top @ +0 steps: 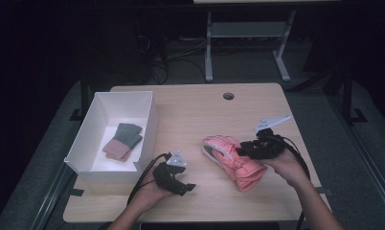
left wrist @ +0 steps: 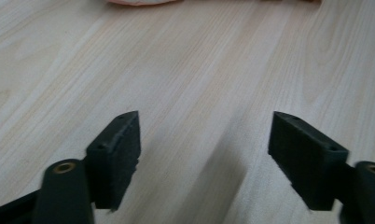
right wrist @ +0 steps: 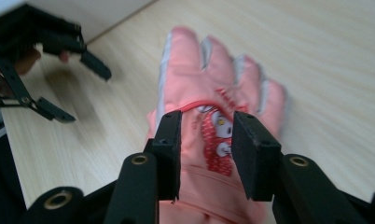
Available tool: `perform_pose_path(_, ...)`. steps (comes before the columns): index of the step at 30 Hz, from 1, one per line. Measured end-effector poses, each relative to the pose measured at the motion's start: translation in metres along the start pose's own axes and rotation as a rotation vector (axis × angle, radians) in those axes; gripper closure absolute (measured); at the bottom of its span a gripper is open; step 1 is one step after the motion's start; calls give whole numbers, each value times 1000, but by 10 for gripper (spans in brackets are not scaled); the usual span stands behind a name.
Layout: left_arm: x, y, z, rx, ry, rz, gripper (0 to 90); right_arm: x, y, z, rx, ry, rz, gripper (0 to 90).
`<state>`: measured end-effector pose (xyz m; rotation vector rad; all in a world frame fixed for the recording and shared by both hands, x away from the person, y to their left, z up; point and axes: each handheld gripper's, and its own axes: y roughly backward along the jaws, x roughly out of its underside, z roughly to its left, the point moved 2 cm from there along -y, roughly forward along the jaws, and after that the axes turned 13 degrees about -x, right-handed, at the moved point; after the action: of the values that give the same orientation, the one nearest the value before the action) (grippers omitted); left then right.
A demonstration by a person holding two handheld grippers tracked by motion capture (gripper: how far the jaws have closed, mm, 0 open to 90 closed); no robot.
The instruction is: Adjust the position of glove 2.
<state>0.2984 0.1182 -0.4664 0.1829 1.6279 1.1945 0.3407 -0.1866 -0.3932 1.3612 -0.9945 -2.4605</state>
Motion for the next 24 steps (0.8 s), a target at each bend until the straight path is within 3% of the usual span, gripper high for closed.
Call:
perform_pose_path(2, -1, 2, 0, 3, 16, -12, 332, 1, 9, -1, 15, 1, -32, 678)
perform_pose_path(6, -3, 7, 3, 15, 29, -26, 564, 8, 30, -6, 88, 15, -78, 884)
perform_pose_path(9, -4, 11, 5, 28, 56, -31, 787, 15, 40, -10, 118, 13, -86, 899)
perform_pose_path(10, -5, 14, 8, 44, 76, -34, 869, 24, 47, -16, 141, 6, -82, 900)
perform_pose_path(11, -5, 15, 8, 46, 90, -34, 896, 28, 49, -17, 147, 3, -82, 900)
perform_pose_path(20, -6, 15, 8, 26, 85, -25, 897, 64, 53, -24, 163, 0, -69, 900)
perform_pose_path(24, -6, 15, 6, 23, 88, -24, 897, 81, 38, -26, 142, -4, -34, 900)
